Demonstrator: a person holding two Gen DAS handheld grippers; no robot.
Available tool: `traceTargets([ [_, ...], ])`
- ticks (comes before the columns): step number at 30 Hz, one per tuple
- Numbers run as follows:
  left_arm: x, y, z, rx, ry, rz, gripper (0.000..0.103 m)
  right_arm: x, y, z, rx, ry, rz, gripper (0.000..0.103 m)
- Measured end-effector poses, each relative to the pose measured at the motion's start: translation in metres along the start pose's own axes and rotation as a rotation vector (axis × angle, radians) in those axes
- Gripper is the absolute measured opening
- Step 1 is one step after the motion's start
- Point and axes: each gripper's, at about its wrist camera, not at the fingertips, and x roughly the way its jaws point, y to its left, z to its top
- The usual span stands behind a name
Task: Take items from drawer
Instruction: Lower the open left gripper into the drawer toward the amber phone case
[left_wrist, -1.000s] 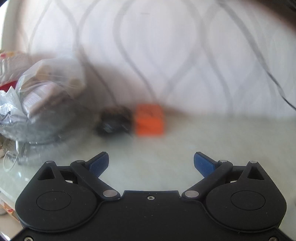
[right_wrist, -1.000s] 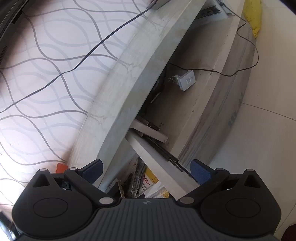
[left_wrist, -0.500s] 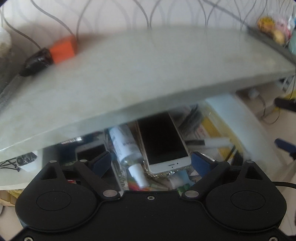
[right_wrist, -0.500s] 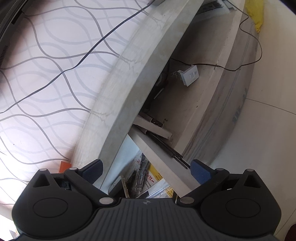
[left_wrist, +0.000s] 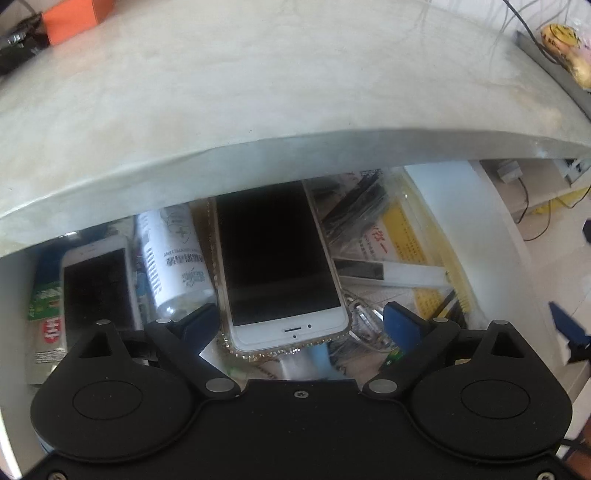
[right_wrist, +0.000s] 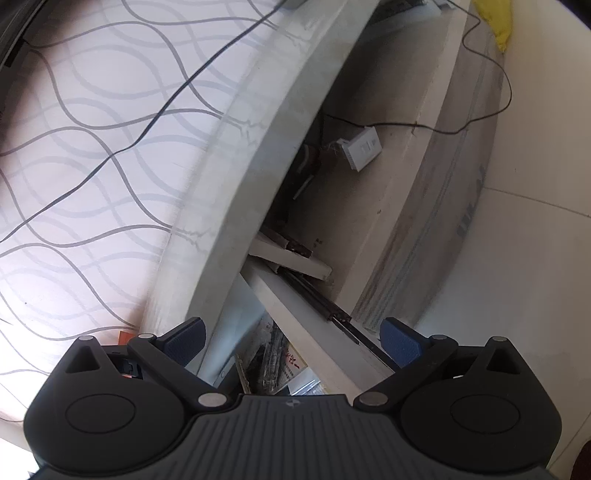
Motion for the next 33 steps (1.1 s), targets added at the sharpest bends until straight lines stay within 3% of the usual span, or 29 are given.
traceTargets([
  [5,-0.003,-0.007,0.0,0.013,-0.058,-0.062,0.096,0.002,-0.001,0.0,0.002,0.001,0.003,0.103],
  [8,0.004,-0.015,0.003,0.028,-0.057,-0.158,0.096,0.003,-0.001,-0.001,0.006,0.004,0.003,0.103],
  [13,0.007,-0.027,0.001,0.048,-0.085,-0.181,0.095,0.001,-0.001,-0.001,0.004,-0.006,-0.001,0.103],
  [16,-0.009,-0.013,-0.007,-0.021,-0.125,-0.151,0.095,0.0,-0.004,0.001,0.013,-0.016,-0.011,0.103],
  [20,-0.013,0.019,-0.013,-0.181,-0.089,-0.102,0.095,0.007,-0.005,0.001,0.021,0.006,-0.005,0.103],
  [25,0.002,0.06,-0.023,-0.433,-0.021,-0.217,0.095,0.012,-0.005,0.0,0.019,0.028,0.004,0.103],
  [27,0.005,0.064,-0.026,-0.464,-0.023,-0.268,0.094,0.013,-0.006,0.0,0.023,0.028,-0.002,0.103],
  [33,0.002,0.061,-0.029,-0.449,-0.053,-0.292,0.094,0.012,-0.006,0.0,0.025,0.021,-0.015,0.103],
])
